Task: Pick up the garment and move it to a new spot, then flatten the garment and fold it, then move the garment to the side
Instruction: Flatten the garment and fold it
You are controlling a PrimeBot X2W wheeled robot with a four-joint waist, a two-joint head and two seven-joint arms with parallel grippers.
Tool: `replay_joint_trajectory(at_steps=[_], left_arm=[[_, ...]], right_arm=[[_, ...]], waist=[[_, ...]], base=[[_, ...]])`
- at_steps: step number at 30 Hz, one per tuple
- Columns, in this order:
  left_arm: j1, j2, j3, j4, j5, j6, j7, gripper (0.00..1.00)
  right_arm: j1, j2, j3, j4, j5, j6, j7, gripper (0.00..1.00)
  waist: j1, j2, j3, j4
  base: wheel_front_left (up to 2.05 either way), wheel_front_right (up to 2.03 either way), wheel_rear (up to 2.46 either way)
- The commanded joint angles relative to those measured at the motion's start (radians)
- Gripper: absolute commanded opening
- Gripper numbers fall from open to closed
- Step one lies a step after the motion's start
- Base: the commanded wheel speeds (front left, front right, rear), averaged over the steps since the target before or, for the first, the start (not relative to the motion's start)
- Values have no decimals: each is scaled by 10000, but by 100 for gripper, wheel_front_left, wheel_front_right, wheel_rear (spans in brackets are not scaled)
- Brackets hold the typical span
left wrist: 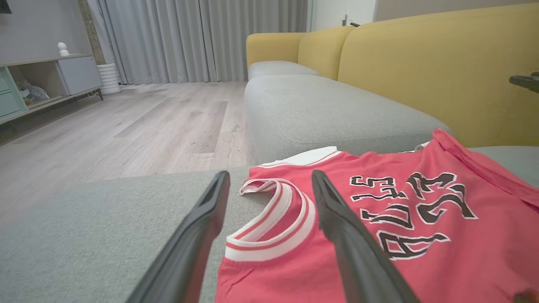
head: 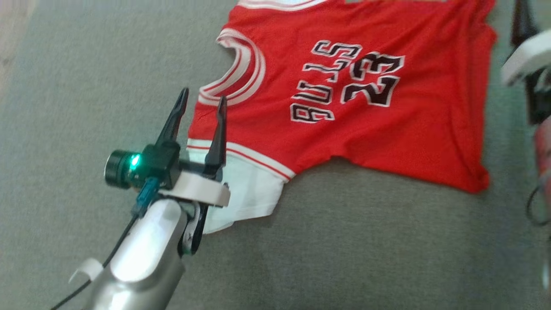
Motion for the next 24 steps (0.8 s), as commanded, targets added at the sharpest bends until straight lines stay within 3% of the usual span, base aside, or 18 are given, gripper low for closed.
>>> replay_joint_trajectory(at_steps=[1, 6, 7, 10, 12, 18, 24], left_arm=[[155, 359, 454, -226, -35, 81, -116, 100], [737, 412, 755, -317, -47, 138, -121, 100], [737, 412, 755, -317, -47, 138, -121, 100], [1225, 316, 994, -431, 0, 149, -122, 100], [1491, 259, 1110, -478, 42, 138, -122, 100], [2192, 49, 1340, -380, 165, -30, -123, 100], [2369, -94, 1493, -145, 345, -229, -123, 100]], right_arm=[[594, 305, 38, -872, 314, -7, -135, 100], [3337, 1401, -381, -3876, 861, -7, -151, 100], [3337, 1401, -381, -3876, 861, -7, -151, 100], [5321, 2196, -678, -5634, 888, -7, -152, 100], [6170, 2399, -646, -6314, 896, -7, -153, 100], [7902, 2538, -466, -7383, 1269, -7, -153, 100], [8407, 2543, -214, -7578, 1516, -7, -154, 100]], waist=[[1, 0, -636, -558], [1, 0, -1378, -1027], [1, 0, -1378, -1027], [1, 0, -1755, -1217], [1, 0, -1896, -1291], [1, 0, -2195, -1403], [1, 0, -2226, -1357]], base=[[0, 0, 0], [0, 0, 0], [0, 0, 0], [0, 0, 0], [0, 0, 0], [0, 0, 0], [0, 0, 0]])
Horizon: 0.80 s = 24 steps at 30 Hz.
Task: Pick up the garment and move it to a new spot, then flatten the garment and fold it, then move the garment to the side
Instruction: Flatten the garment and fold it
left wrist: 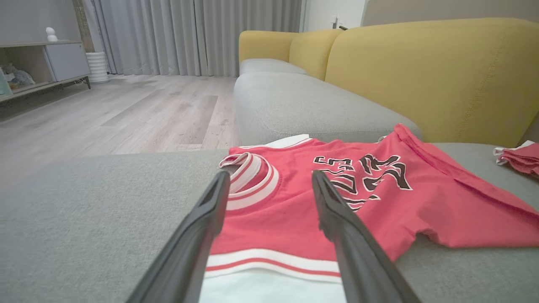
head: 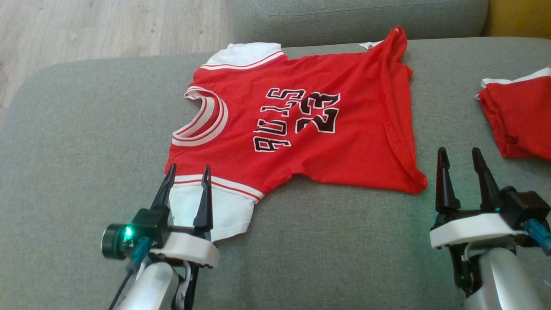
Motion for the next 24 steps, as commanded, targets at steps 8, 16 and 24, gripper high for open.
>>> replay_joint_trajectory(at_steps=[8, 16, 24], left_arm=[[-417, 246, 362, 1054, 176, 47, 316, 100], [-578, 606, 321, 2414, 326, 588, 1569, 100], [-585, 609, 111, 2678, 128, 264, 2198, 100]], right_arm=[[-228, -21, 537, -175, 105, -7, -108, 100], [-250, -21, 670, 34, 193, -7, -108, 100], [-341, -21, 666, 138, 261, -7, -108, 100]], waist=[[0, -1, 124, 57], [0, -1, 307, -38], [0, -1, 451, -117]], base=[[0, 0, 0], [0, 0, 0], [0, 0, 0]])
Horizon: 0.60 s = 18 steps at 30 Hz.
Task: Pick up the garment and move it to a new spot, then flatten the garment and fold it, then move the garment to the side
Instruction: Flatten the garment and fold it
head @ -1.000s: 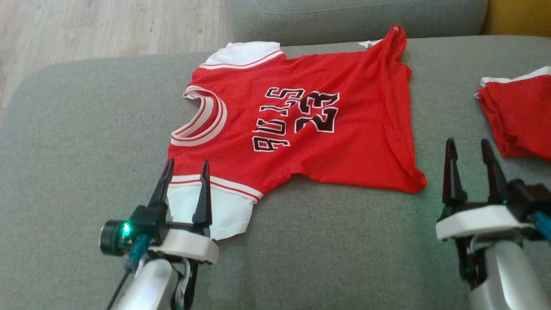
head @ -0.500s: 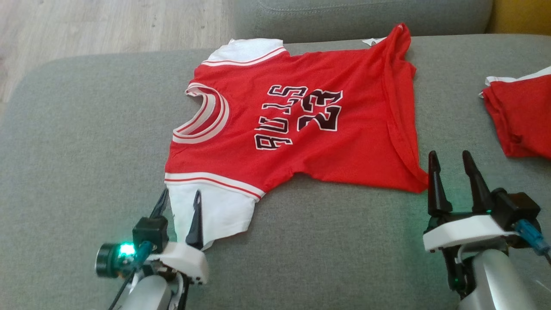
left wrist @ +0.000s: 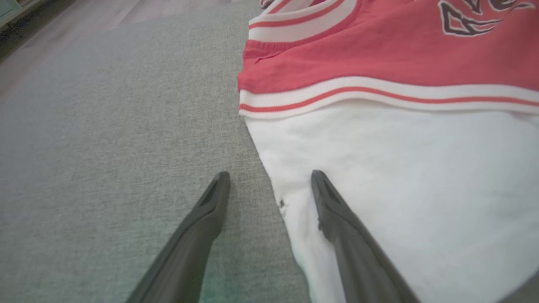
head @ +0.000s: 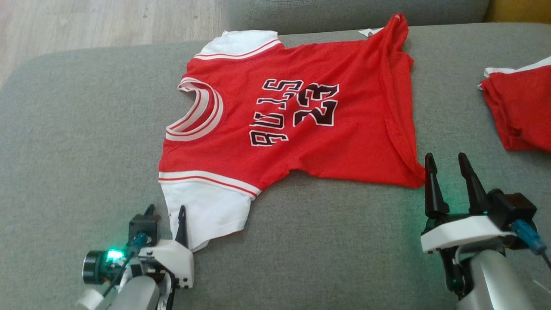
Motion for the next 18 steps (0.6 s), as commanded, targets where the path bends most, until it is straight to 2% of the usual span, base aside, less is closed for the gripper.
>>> replay_joint_trajectory(at_steps=[1, 10, 18], left_arm=[[-223, 204, 160, -78, -100, -72, 328, 100], [23, 255, -309, -809, -194, -436, 1353, 100], [516, 569, -469, -1544, -204, -332, 1857, 100]], right_arm=[[-300, -21, 238, -192, 87, -7, -108, 100], [-468, -20, 442, -9, 283, -7, -108, 100], [-335, -20, 528, 209, 510, -7, -108, 100]], waist=[[0, -1, 13, -12], [0, -1, 22, -153], [0, -1, -382, -199]], base=[[0, 0, 0], [0, 0, 0], [0, 0, 0]])
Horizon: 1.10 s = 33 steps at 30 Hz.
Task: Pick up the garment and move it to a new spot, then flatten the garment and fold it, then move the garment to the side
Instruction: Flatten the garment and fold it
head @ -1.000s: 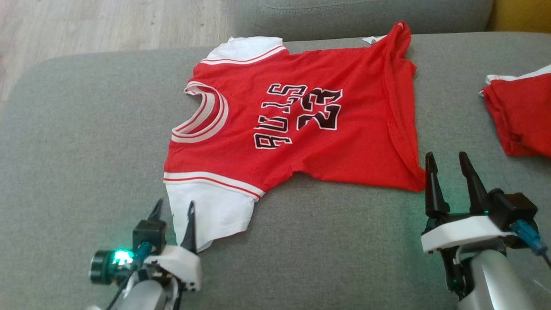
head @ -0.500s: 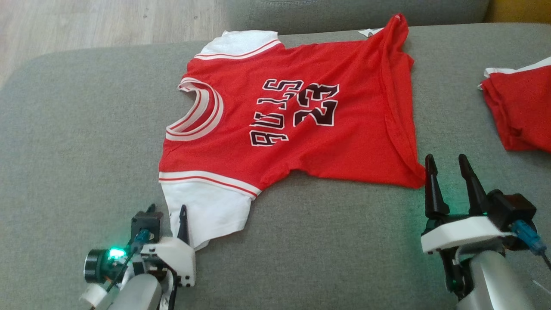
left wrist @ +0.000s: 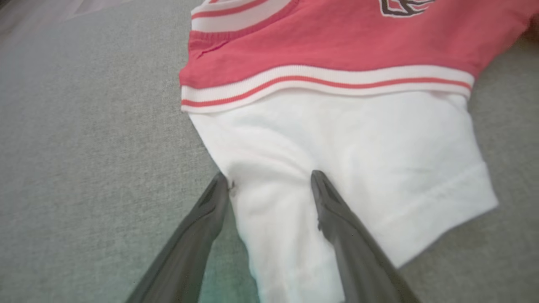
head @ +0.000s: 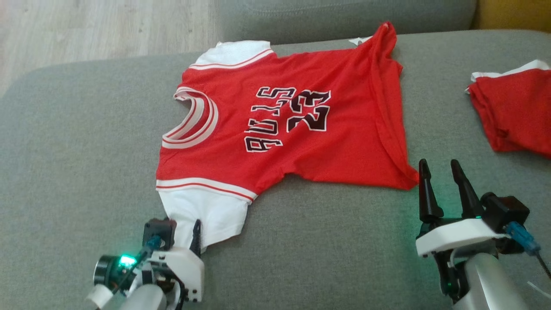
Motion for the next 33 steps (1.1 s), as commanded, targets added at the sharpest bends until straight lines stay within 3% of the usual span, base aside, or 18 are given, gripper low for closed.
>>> replay_joint_trajectory(at_steps=[1, 20, 22, 23, 24, 25, 29, 33], left_arm=[[84, 288, 192, -221, -48, 39, 151, 100], [703, 860, 22, -1608, -361, 196, 1646, 100], [740, 847, 99, -1588, -541, 212, 1847, 86], [759, 839, 123, -1559, -636, 201, 1968, 63], [759, 858, 133, -1533, -689, 181, 2055, 47], [744, 883, 151, -1511, -727, 166, 2093, 0], [646, 912, 250, -1554, -782, 155, 1891, 0], [411, 856, 561, -1857, -707, 372, 918, 0]], right_arm=[[-267, -20, 248, -251, 81, -7, -108, 100], [-288, -20, 439, -262, 451, -7, -109, 100], [-302, -20, 422, -274, 436, -7, -109, 100], [-304, -20, 406, -281, 431, -7, -109, 100], [-307, -20, 391, -289, 427, -7, -109, 100], [-312, -20, 379, -297, 424, -7, -109, 100], [-320, -20, 365, -322, 415, -7, -109, 100], [-313, -20, 279, -281, 399, -7, -109, 100]], waist=[[0, -1, -113, 27], [0, -1, -141, 9], [0, -1, -115, -29], [0, -1, -105, -45], [0, -1, -91, -60], [0, -1, -76, -72], [0, -1, -22, -109], [0, -1, 53, -99]], base=[[0, 0, 0], [0, 0, 0], [0, 0, 0], [0, 0, 0], [0, 0, 0], [0, 0, 0], [0, 0, 0], [0, 0, 0]])
